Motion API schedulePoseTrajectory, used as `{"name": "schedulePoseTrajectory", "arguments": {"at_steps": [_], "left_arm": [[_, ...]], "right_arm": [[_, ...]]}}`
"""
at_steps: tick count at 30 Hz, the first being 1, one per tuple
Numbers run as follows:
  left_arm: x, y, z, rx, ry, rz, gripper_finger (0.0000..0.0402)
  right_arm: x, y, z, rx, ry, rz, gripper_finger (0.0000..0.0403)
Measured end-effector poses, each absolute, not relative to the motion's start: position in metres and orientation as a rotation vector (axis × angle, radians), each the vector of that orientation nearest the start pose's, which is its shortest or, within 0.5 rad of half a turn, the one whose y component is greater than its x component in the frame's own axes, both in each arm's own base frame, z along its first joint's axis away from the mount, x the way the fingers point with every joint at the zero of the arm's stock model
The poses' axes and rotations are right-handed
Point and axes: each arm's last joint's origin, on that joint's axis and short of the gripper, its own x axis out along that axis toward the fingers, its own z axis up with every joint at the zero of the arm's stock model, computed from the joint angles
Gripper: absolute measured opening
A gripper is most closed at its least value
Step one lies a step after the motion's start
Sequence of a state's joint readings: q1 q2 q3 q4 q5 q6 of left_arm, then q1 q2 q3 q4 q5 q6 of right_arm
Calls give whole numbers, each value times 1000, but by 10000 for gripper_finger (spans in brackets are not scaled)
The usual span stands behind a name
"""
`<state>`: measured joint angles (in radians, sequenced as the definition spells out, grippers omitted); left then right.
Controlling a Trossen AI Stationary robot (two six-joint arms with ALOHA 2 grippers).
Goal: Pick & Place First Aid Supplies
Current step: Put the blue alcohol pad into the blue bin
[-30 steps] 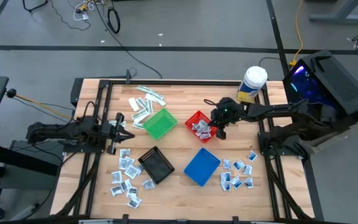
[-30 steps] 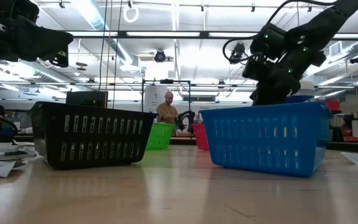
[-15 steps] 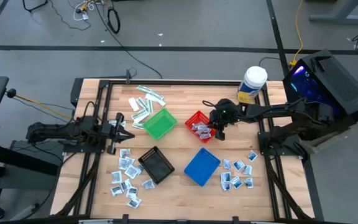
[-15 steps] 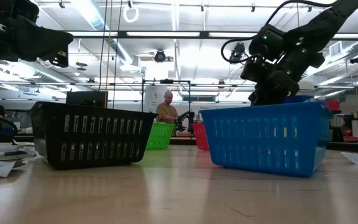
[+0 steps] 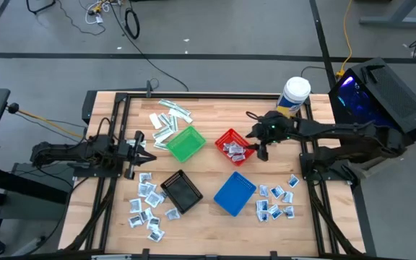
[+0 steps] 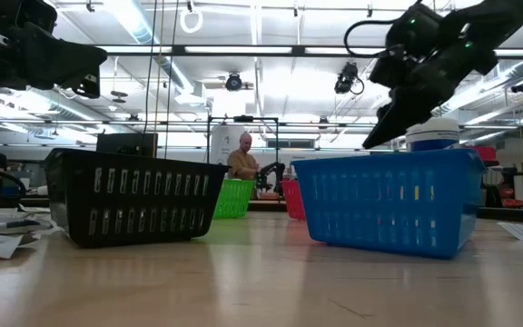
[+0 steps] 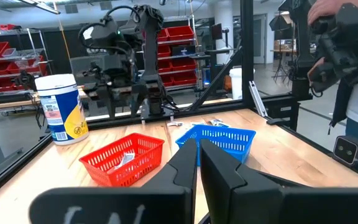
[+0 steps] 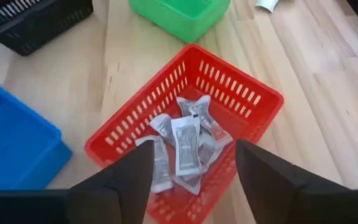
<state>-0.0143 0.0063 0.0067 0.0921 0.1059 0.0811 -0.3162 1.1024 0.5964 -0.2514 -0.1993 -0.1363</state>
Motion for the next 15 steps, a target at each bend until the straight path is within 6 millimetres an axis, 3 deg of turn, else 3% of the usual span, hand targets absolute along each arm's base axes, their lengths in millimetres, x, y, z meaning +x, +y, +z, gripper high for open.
{"name": "schedulePoseTrajectory", "arguments": {"at_steps": [7,15], "left_arm": [[97,-4,174,85,-98,-116,25],[97,-4,174,85,-98,-116,25]], "right_arm": [[188,-46,219,43,751,-14,255],[178,-24,219,-11,819,105,256]]}}
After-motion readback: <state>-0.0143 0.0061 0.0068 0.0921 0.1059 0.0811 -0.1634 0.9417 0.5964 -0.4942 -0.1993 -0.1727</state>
